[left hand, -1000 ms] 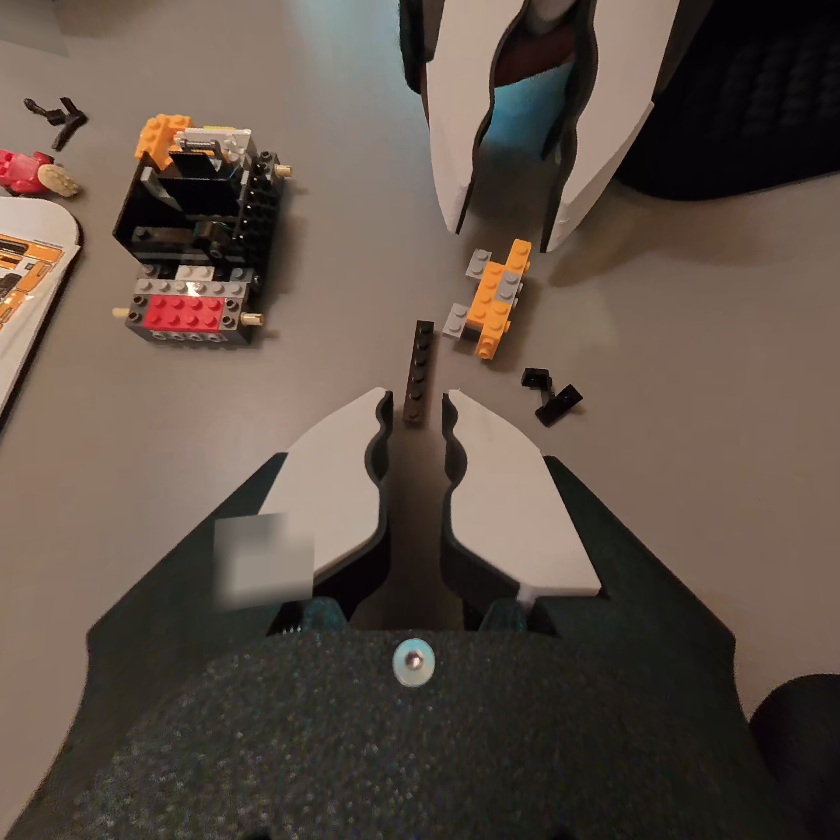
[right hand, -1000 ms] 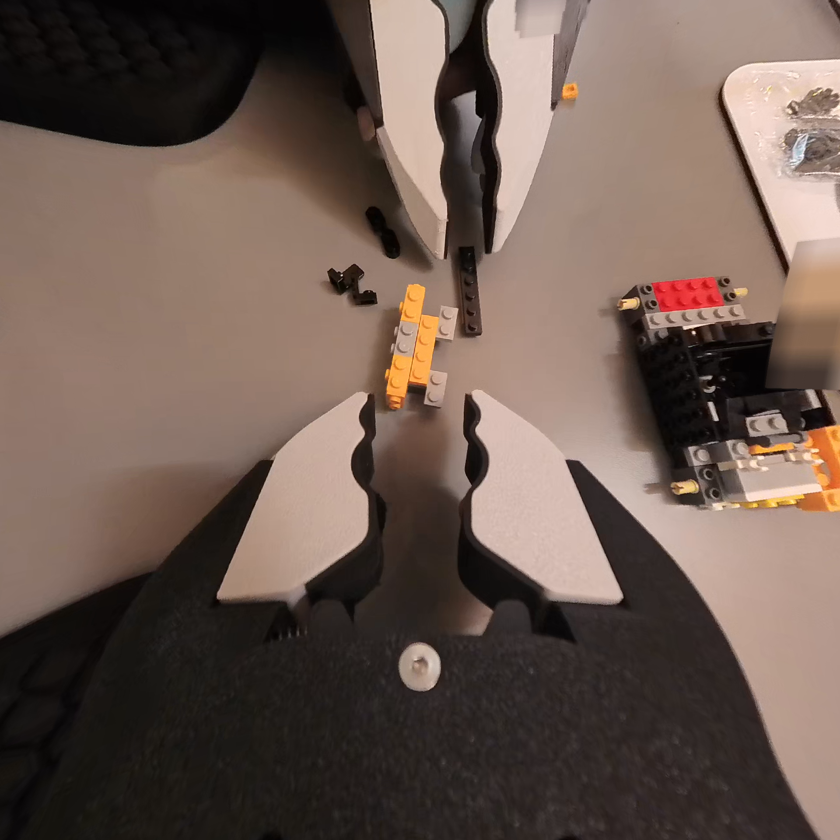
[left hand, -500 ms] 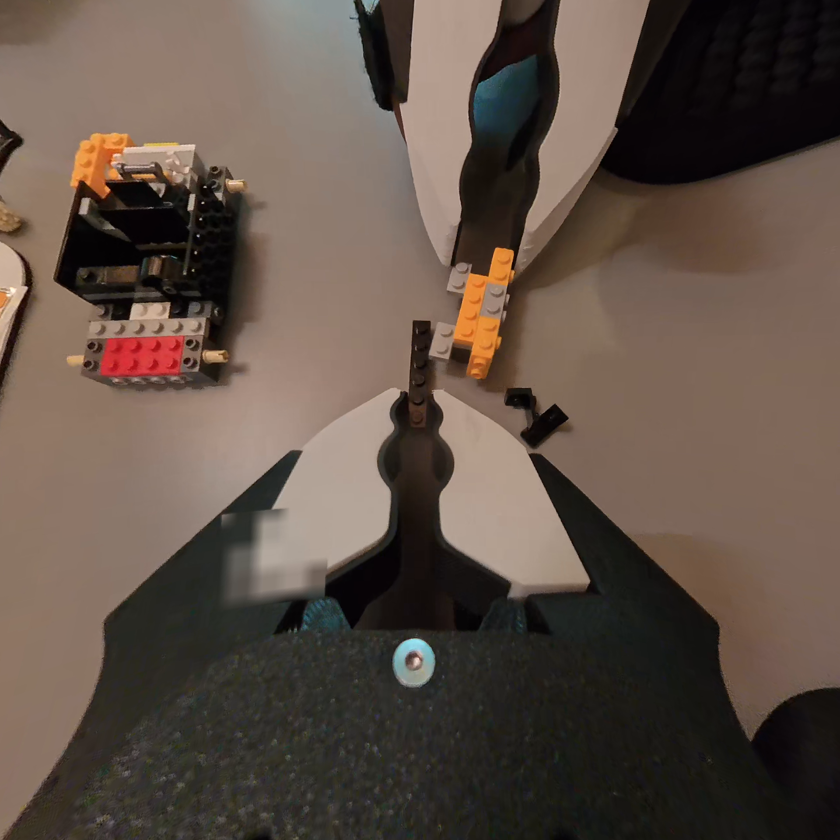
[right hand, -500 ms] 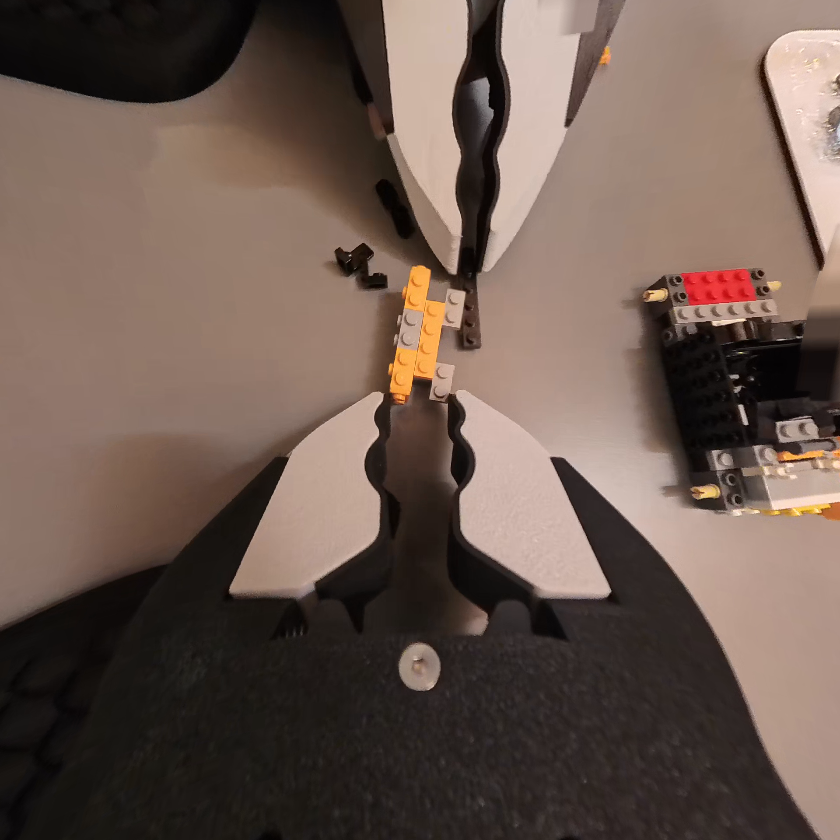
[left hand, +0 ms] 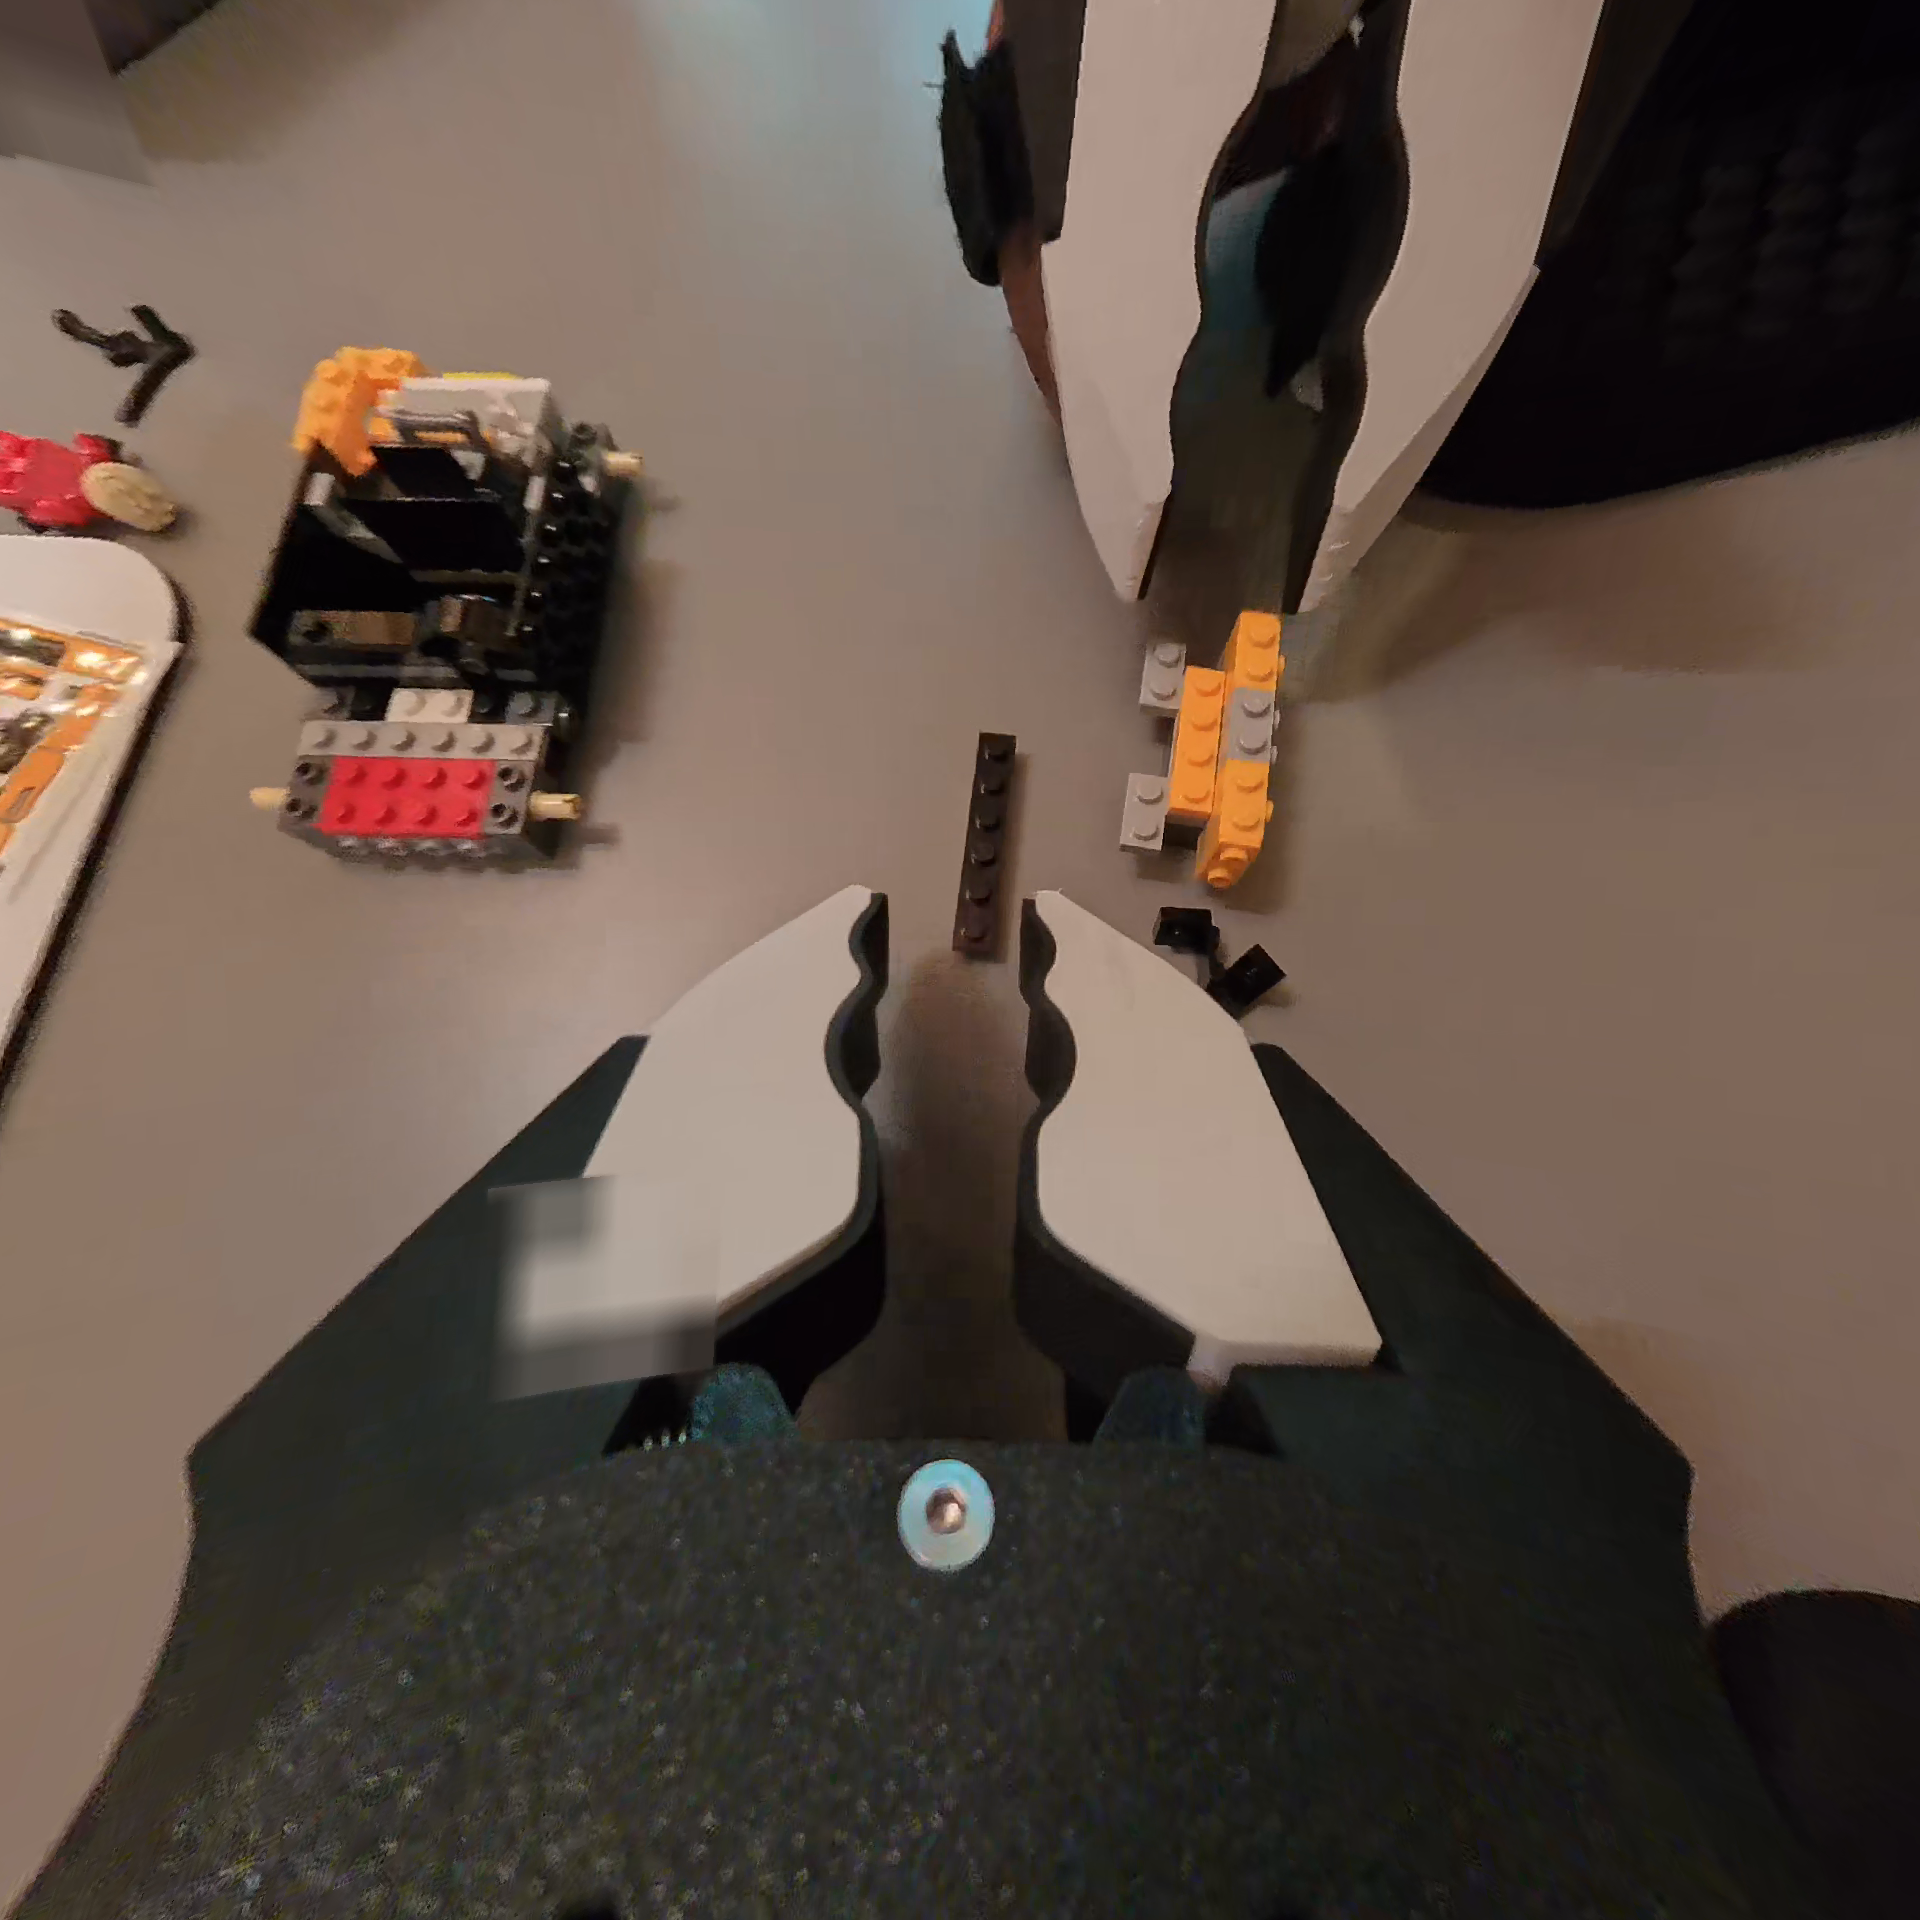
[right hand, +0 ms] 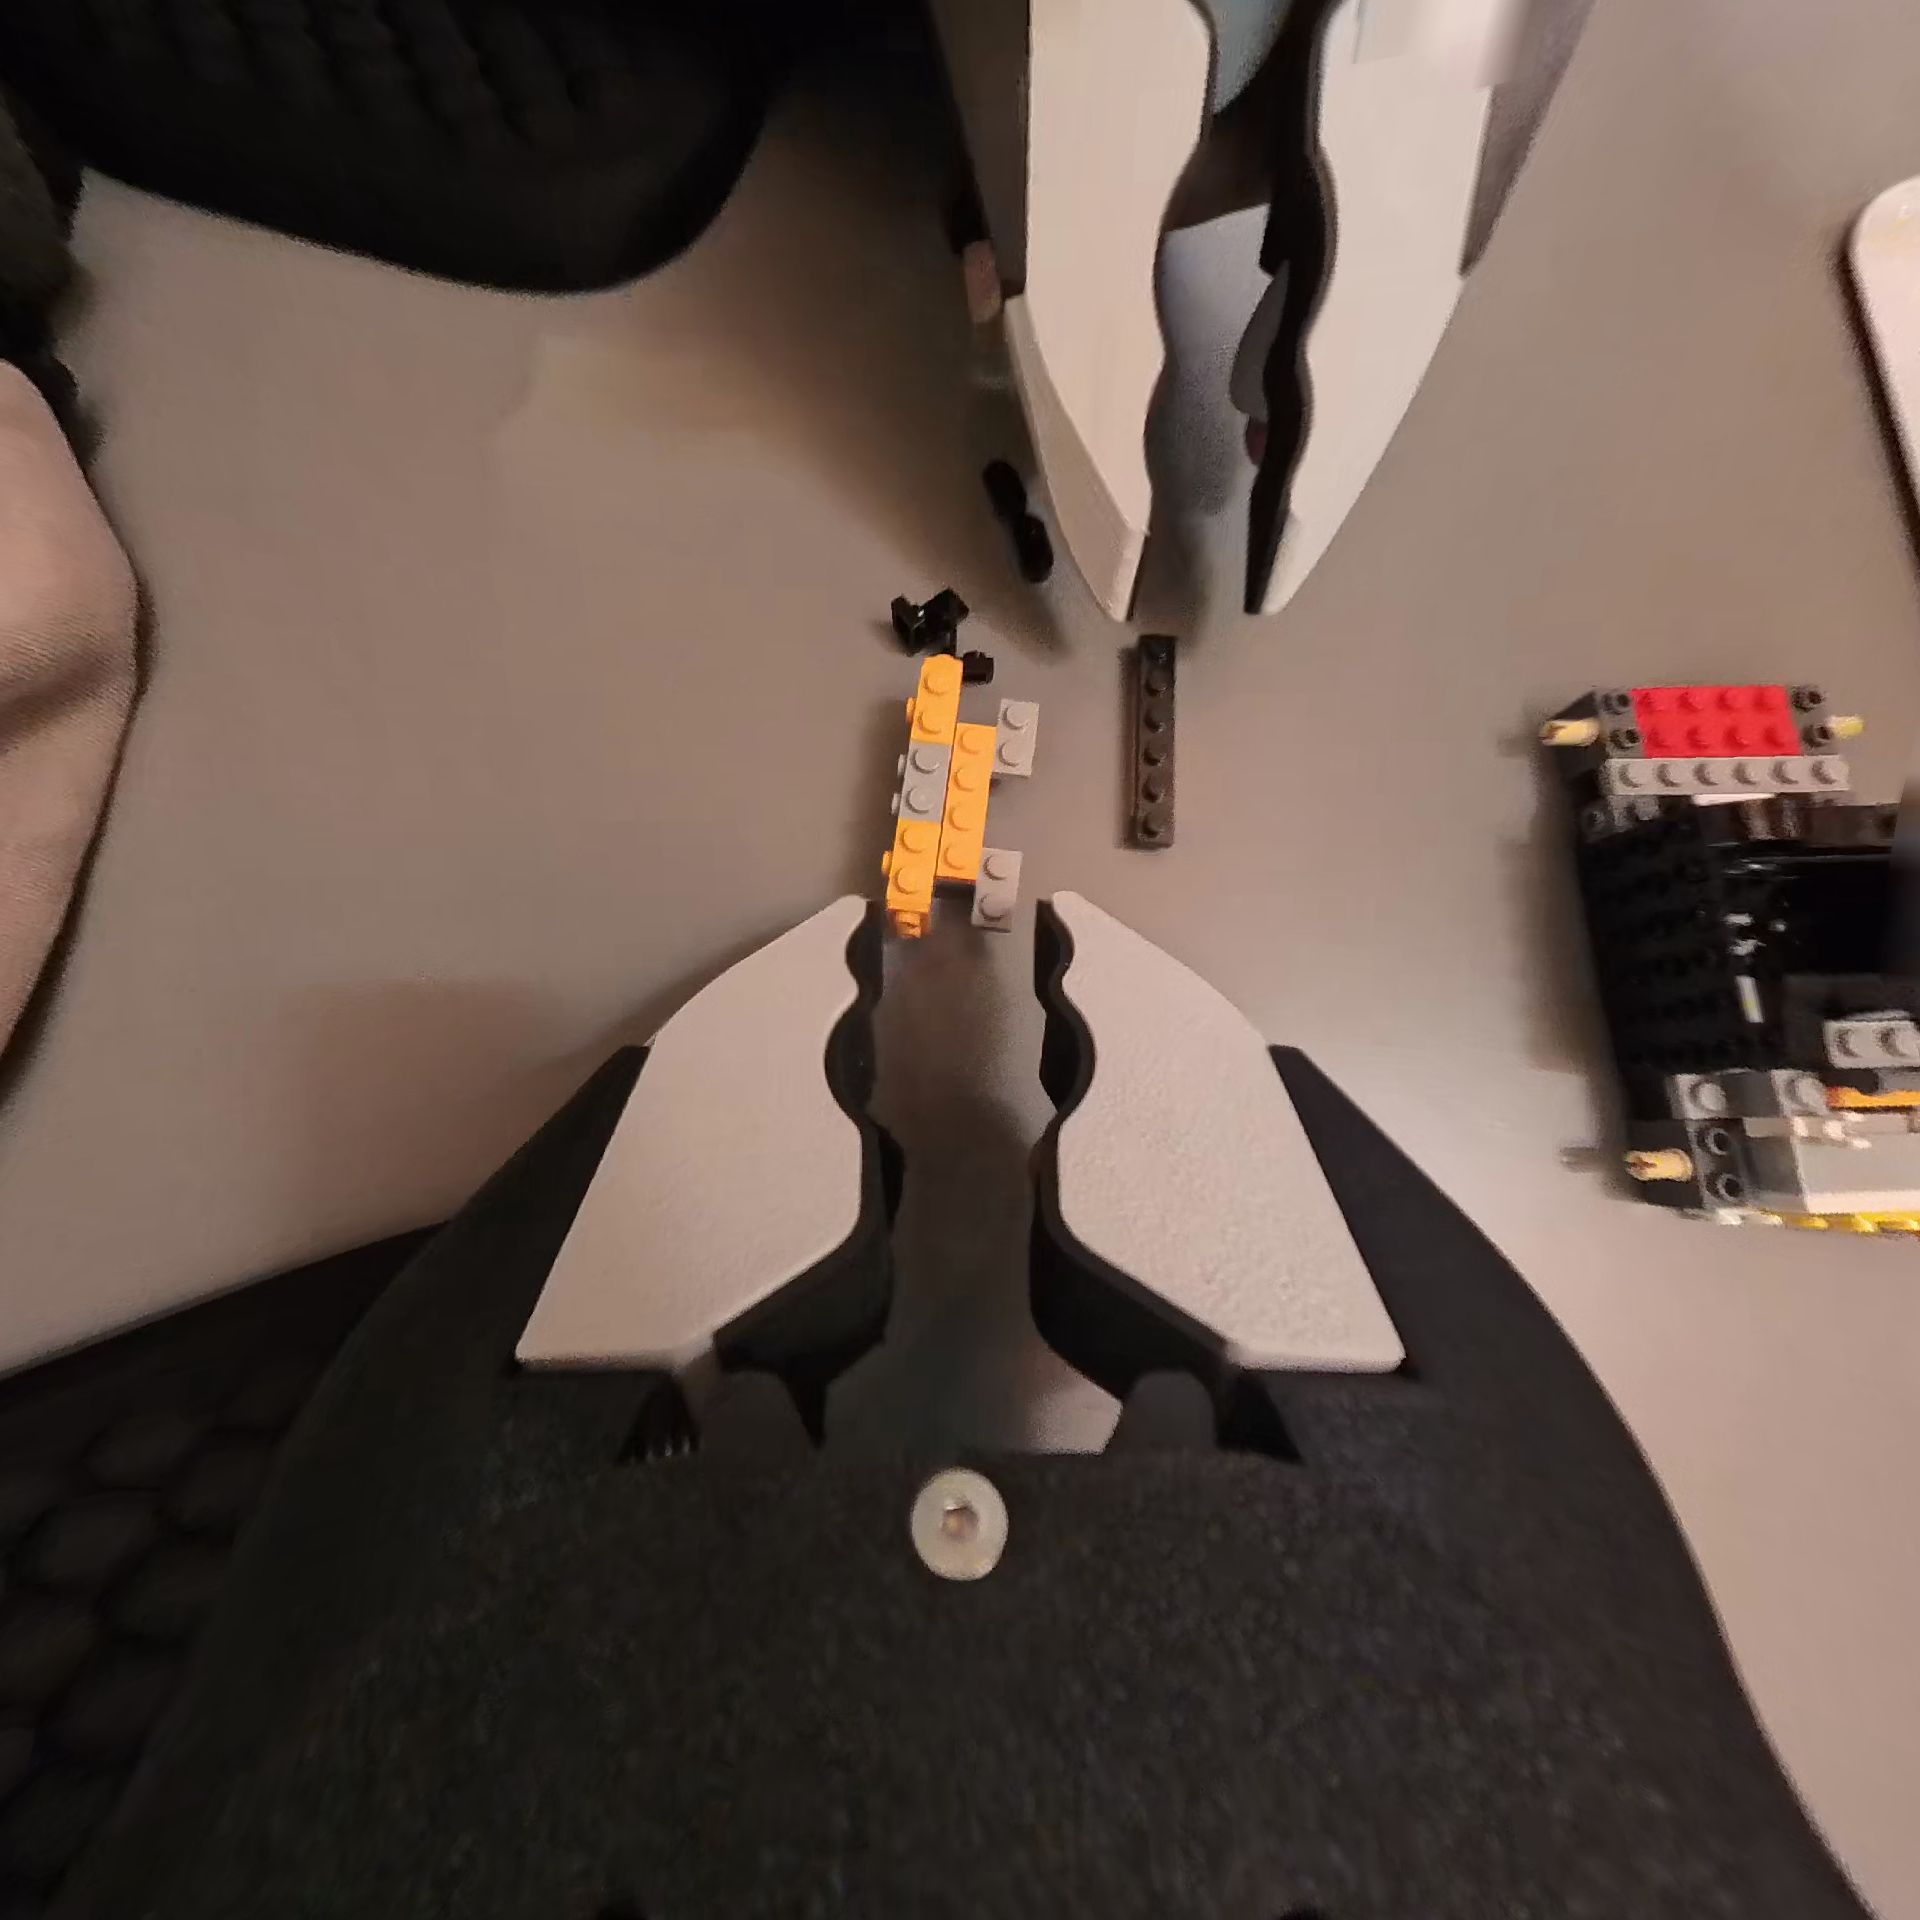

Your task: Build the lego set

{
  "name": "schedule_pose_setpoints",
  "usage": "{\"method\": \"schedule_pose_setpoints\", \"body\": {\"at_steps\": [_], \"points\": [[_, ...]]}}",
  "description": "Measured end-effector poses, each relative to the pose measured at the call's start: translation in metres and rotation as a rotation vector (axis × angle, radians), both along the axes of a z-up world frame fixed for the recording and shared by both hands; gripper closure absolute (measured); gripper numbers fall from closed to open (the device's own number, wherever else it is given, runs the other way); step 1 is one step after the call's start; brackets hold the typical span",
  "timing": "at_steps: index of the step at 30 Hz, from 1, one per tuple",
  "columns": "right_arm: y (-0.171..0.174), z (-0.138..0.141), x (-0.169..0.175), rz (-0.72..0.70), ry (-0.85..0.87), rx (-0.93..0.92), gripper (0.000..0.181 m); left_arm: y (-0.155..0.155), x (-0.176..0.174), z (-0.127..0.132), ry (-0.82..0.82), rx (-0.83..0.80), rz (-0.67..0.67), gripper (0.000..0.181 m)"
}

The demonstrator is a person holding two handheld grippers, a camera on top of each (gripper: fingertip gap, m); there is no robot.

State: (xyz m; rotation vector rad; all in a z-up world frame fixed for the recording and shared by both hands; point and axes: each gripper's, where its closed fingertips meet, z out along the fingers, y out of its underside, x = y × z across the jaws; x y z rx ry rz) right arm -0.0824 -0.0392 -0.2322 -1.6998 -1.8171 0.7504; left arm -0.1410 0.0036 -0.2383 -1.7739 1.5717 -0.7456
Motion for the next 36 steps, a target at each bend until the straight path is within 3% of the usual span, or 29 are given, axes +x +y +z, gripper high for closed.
{"method": "schedule_pose_setpoints", "body": {"at_steps": [9,14,17,20,24,31,36], "points": [[0.04,0.015,-0.002,-0.198,0.136,0.02,0.156,-0.007,-0.035,0.013,0.011,0.013,0.123,0.166],[0.003,0.014,-0.012,-0.034,0.093,-0.016,0.151,-0.033,-0.038,0.0,0.104,-0.061,0.043,0.161],[-0.002,0.0,-0.02,-0.023,0.014,0.052,0.15,-0.037,-0.038,-0.013,0.184,-0.06,0.019,0.16],[0.002,-0.006,-0.019,-0.039,0.005,0.054,0.169,-0.039,-0.036,-0.017,0.198,-0.056,0.006,0.166],[0.019,-0.002,0.001,-0.078,-0.025,0.083,0.172,-0.037,-0.037,-0.017,0.199,-0.04,0.012,0.17],[0.069,-0.006,0.064,-0.26,-0.121,0.106,0.172,-0.036,-0.038,-0.017,0.197,-0.038,0.016,0.168],[0.077,-0.006,0.069,-0.291,-0.117,0.116,0.17,-0.036,-0.04,-0.017,0.21,-0.031,0.018,0.167]]}}
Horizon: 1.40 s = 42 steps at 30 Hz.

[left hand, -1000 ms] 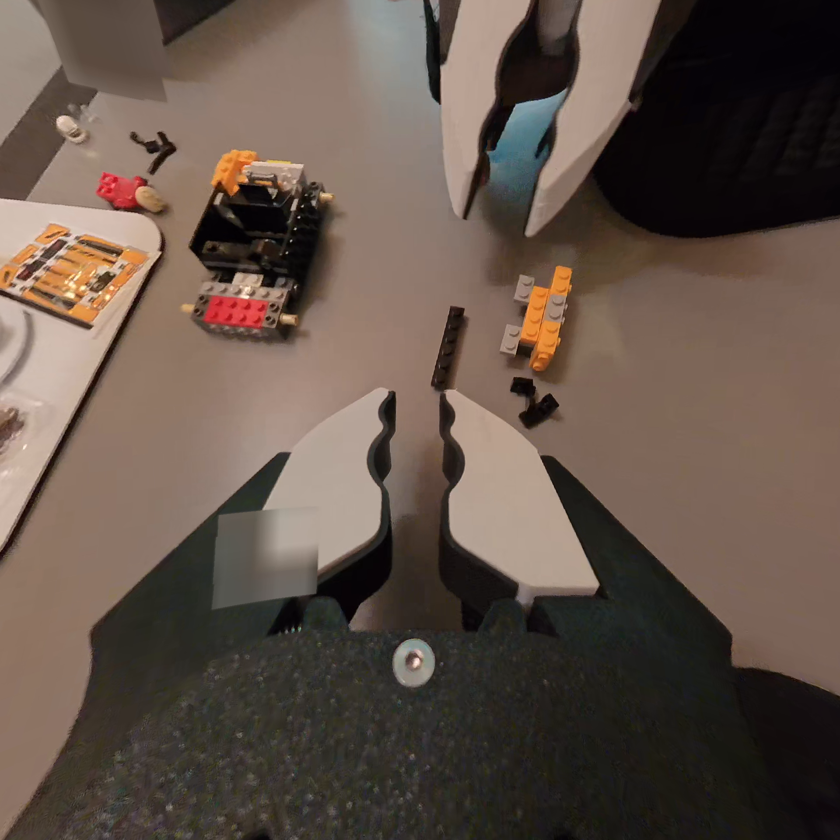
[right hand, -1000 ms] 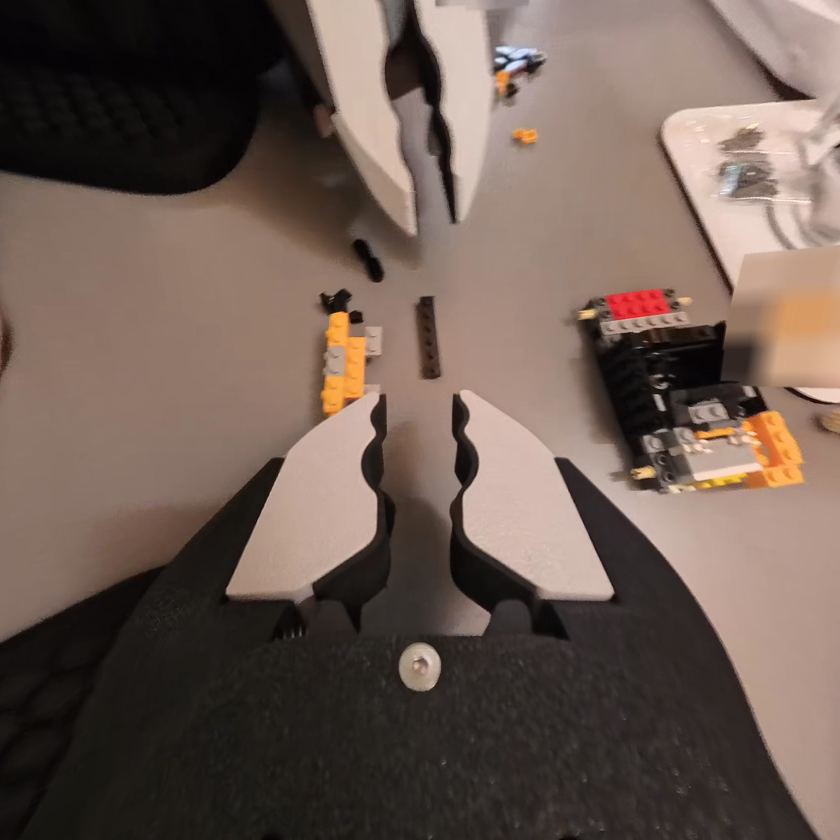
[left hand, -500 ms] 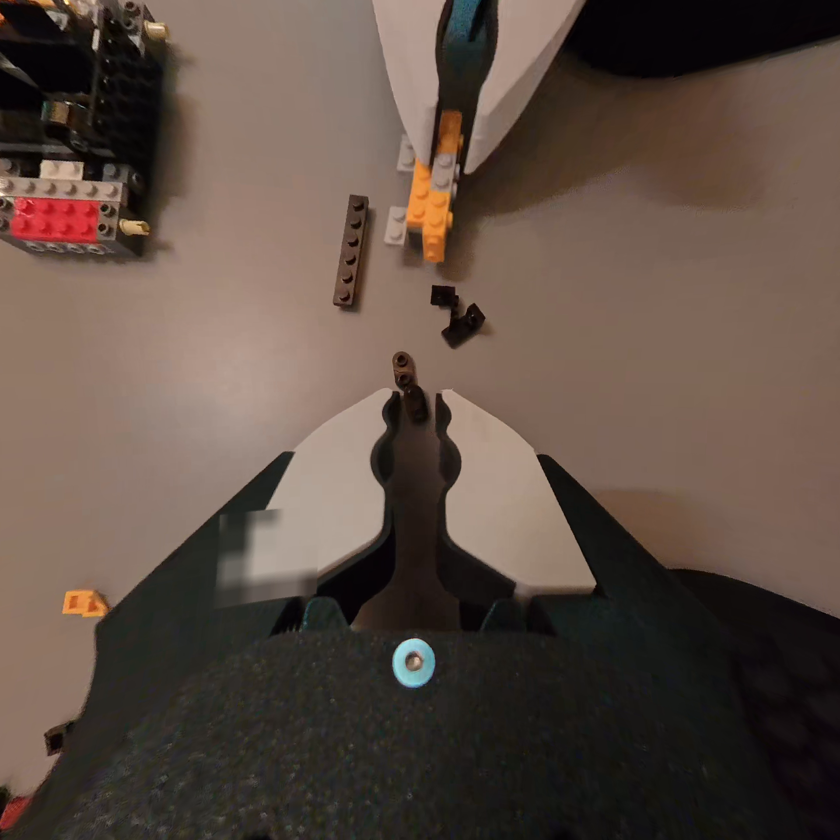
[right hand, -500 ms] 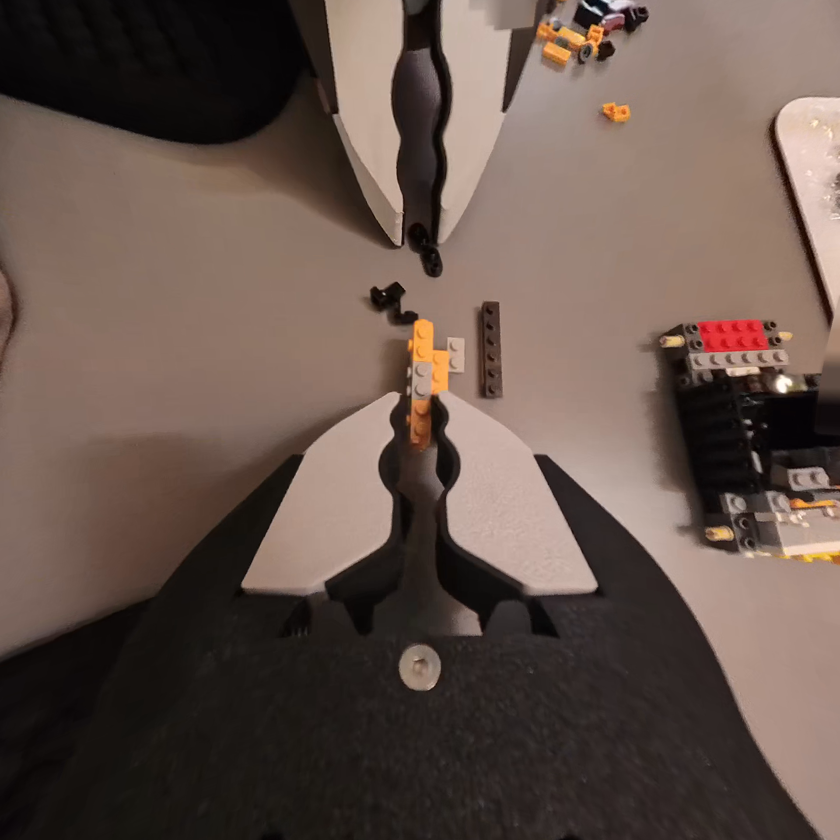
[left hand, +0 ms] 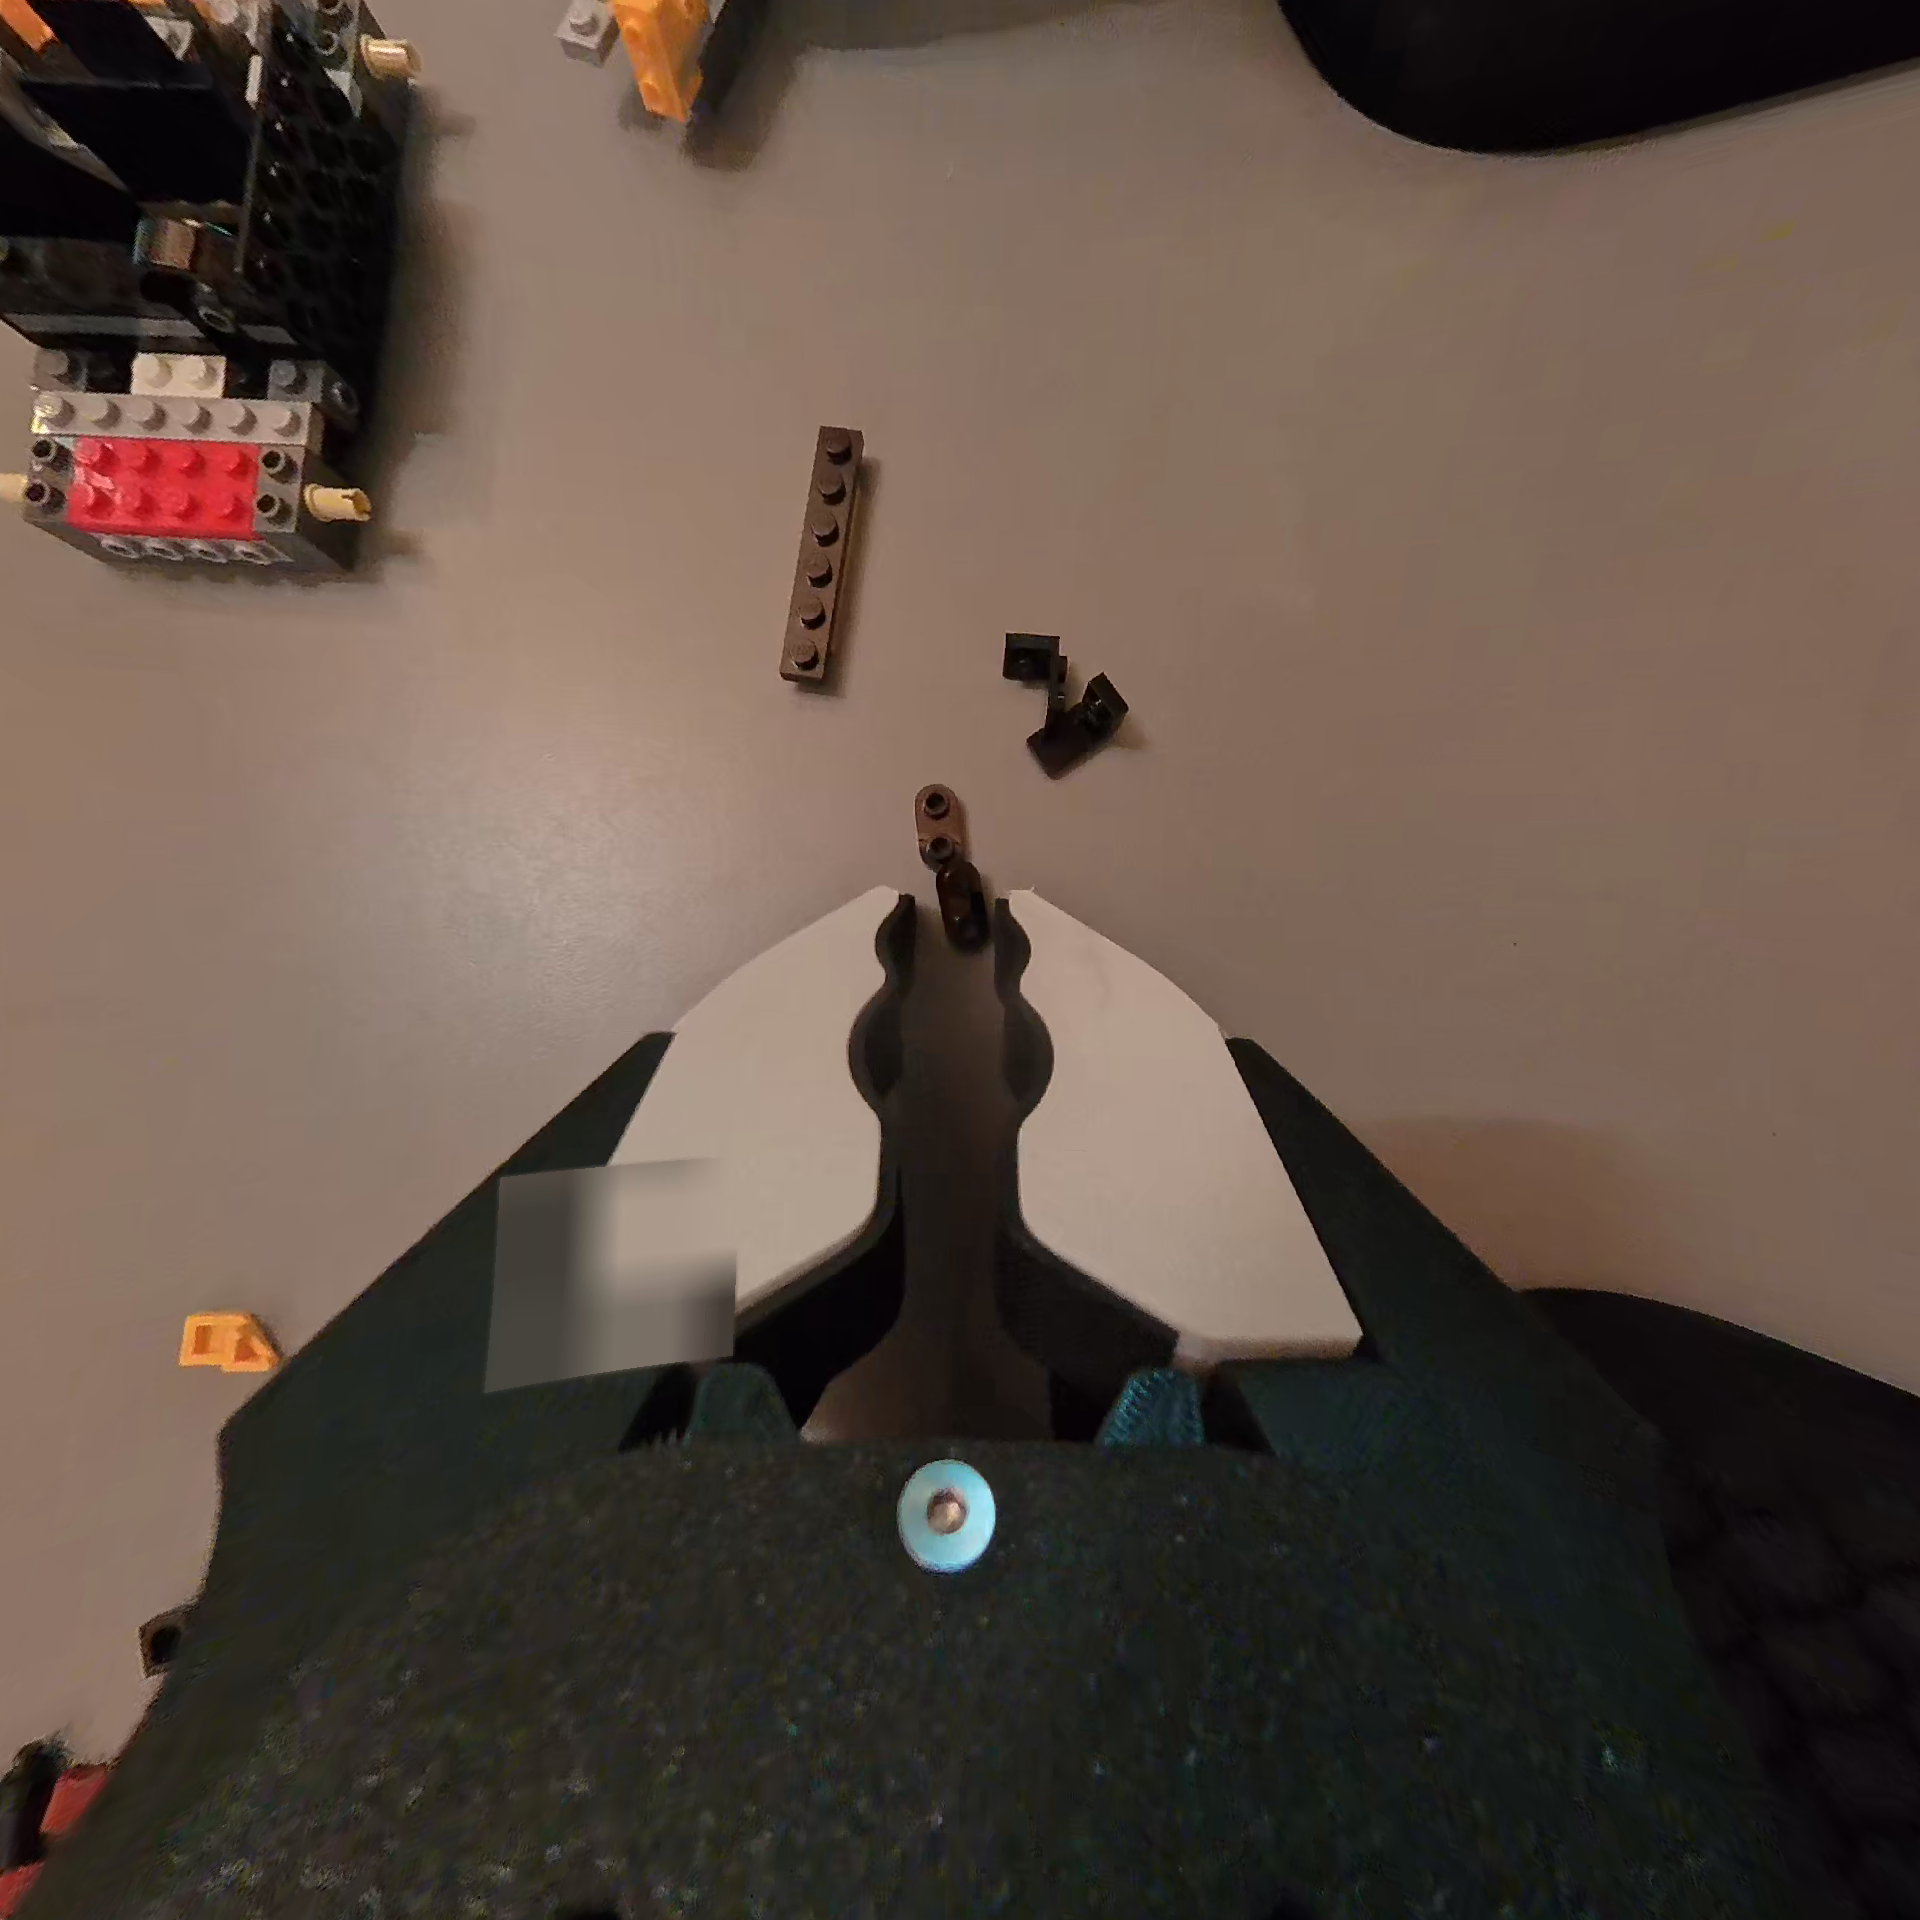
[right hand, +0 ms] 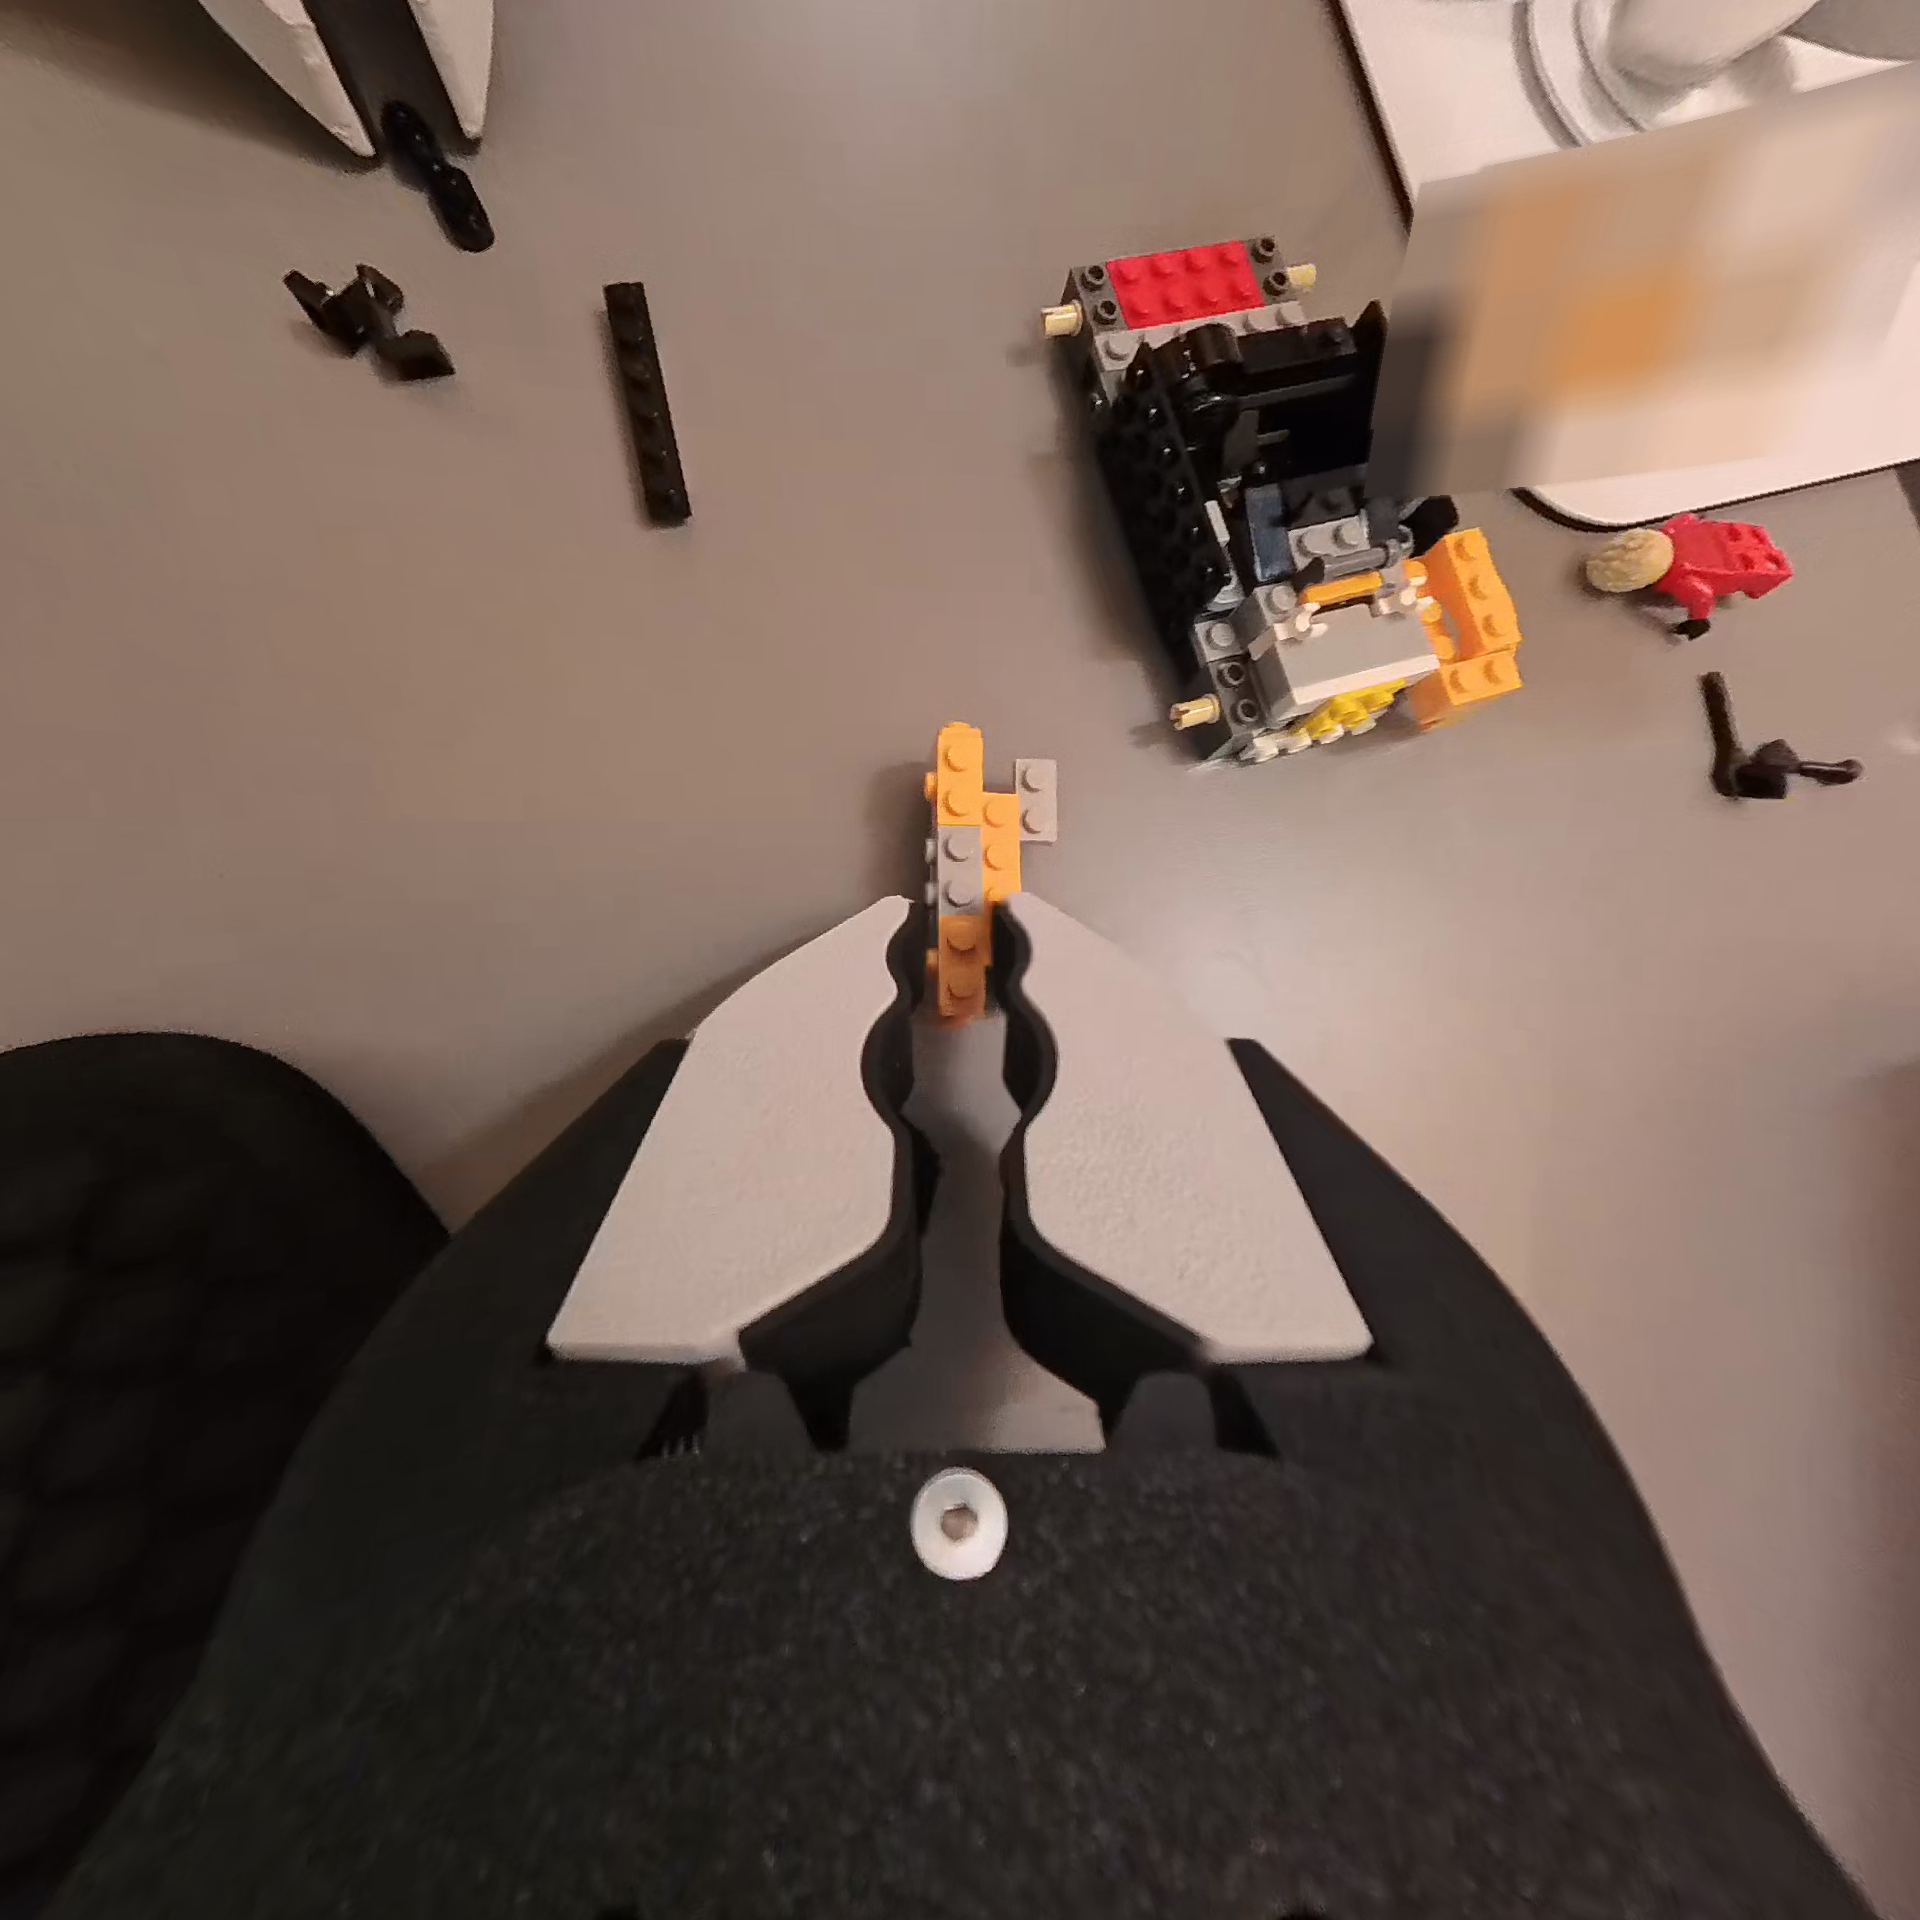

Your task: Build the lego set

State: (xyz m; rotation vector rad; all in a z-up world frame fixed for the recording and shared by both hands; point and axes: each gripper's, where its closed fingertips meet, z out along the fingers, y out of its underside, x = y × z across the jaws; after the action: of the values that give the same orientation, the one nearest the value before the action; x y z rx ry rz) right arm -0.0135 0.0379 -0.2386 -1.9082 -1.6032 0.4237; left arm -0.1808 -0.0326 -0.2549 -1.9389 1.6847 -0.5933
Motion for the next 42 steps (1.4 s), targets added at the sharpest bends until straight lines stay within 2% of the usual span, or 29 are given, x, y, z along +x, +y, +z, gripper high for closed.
{"method": "schedule_pose_setpoints", "body": {"at_steps": [3,6,9,11,16,19,22,24,27,31,36,42], "points": [[0.0,0.017,-0.01,-0.002,0.048,0.053,0.161,-0.001,0.0,0.0,0.005,0.002,-0.003,0.169],[-0.028,0.04,-0.051,0.113,0.16,0.061,0.161,-0.002,0.0,0.0,0.001,-0.009,-0.006,0.172],[-0.065,0.026,-0.093,0.269,0.134,0.037,0.161,-0.002,0.001,0.0,-0.003,-0.016,-0.003,0.173],[-0.075,0.009,-0.111,0.328,0.086,0.043,0.161,-0.001,0.0,0.0,-0.008,-0.013,-0.003,0.173],[-0.077,-0.009,-0.129,0.368,0.037,0.042,0.162,0.001,-0.003,0.005,-0.045,-0.013,0.011,0.166],[-0.077,-0.01,-0.131,0.369,0.03,0.056,0.17,0.004,-0.003,0.012,-0.096,-0.015,0.024,0.164],[-0.075,-0.007,-0.128,0.343,0.042,0.063,0.17,0.013,0.001,0.026,-0.202,-0.005,0.072,0.166],[-0.067,0.004,-0.126,0.295,0.084,0.1,0.17,0.022,0.006,0.038,-0.294,-0.023,0.136,0.166],[-0.043,0.039,-0.124,0.153,0.229,0.217,0.17,0.034,0.015,0.056,-0.444,-0.086,0.248,0.166],[-0.021,0.078,-0.116,0.01,0.38,0.39,0.17,0.037,0.033,0.085,-0.655,-0.201,0.321,0.162],[-0.024,0.091,-0.119,-0.016,0.44,0.446,0.17,0.042,0.046,0.106,-0.835,-0.294,0.415,0.16],[-0.026,0.089,-0.12,-0.014,0.432,0.464,0.17,0.035,0.057,0.101,-0.84,-0.353,0.403,0.17]]}}
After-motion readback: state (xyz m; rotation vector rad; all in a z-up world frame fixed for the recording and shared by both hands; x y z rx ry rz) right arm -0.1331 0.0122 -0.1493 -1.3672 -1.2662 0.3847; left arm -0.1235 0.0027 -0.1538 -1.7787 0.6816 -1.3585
